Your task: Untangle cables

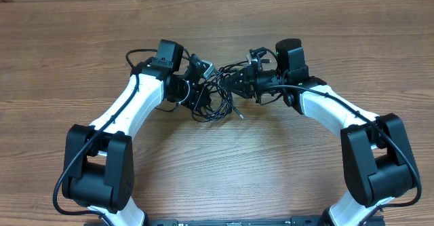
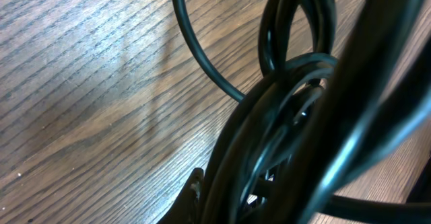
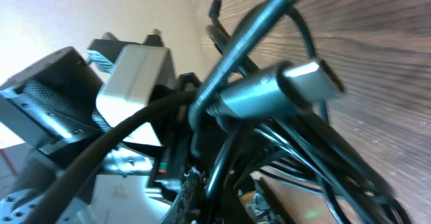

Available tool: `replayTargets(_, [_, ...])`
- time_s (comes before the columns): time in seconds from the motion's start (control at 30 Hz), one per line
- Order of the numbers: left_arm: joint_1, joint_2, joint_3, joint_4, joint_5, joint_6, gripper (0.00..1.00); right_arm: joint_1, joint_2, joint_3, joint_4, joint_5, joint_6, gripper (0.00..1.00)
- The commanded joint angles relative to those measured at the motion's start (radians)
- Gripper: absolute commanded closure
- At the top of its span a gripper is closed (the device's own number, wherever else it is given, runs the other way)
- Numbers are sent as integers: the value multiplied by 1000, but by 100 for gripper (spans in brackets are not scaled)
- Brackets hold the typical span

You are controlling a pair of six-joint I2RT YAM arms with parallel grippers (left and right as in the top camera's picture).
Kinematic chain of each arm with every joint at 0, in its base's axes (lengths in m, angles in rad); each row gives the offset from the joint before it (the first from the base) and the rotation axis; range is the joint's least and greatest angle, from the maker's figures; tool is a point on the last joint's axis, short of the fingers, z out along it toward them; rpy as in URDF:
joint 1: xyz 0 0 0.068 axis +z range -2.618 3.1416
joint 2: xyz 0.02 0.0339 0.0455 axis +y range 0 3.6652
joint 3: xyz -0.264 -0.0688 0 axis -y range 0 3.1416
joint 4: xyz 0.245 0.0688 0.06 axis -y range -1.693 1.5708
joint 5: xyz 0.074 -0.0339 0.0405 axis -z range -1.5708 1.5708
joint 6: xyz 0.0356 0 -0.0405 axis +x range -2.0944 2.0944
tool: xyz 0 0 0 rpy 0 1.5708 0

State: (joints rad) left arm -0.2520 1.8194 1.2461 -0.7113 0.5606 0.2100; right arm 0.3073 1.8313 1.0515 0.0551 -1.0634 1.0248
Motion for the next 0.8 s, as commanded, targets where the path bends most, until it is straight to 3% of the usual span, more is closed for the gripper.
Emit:
replayTargets(0.0, [21, -32, -5, -2, 74, 27, 96, 1, -36, -3, -28, 40, -133, 91])
replayTargets(0.07, [31, -35, -4, -15, 139, 72, 96, 1, -36, -3, -60, 80, -204, 77])
replayTargets(0.3, [39, -35, -4, -60, 181, 82, 96, -25, -36, -3, -154, 135, -354, 49])
replayTargets(0.4, [40, -35, -4, -71, 181, 82, 96, -52, -36, -3, -248, 227, -354, 45])
replayTargets(0.57, [41, -35, -4, -69, 181, 77, 96, -72, -36, -3, -362, 240, -398, 45])
replayTargets(0.67, [41, -35, -4, -56, 181, 49, 96, -66, -36, -3, -438, 240, -397, 55])
replayTargets(0.77, [40, -35, -5, -41, 180, 16, 96, -45, -36, -3, -497, 240, -393, 70])
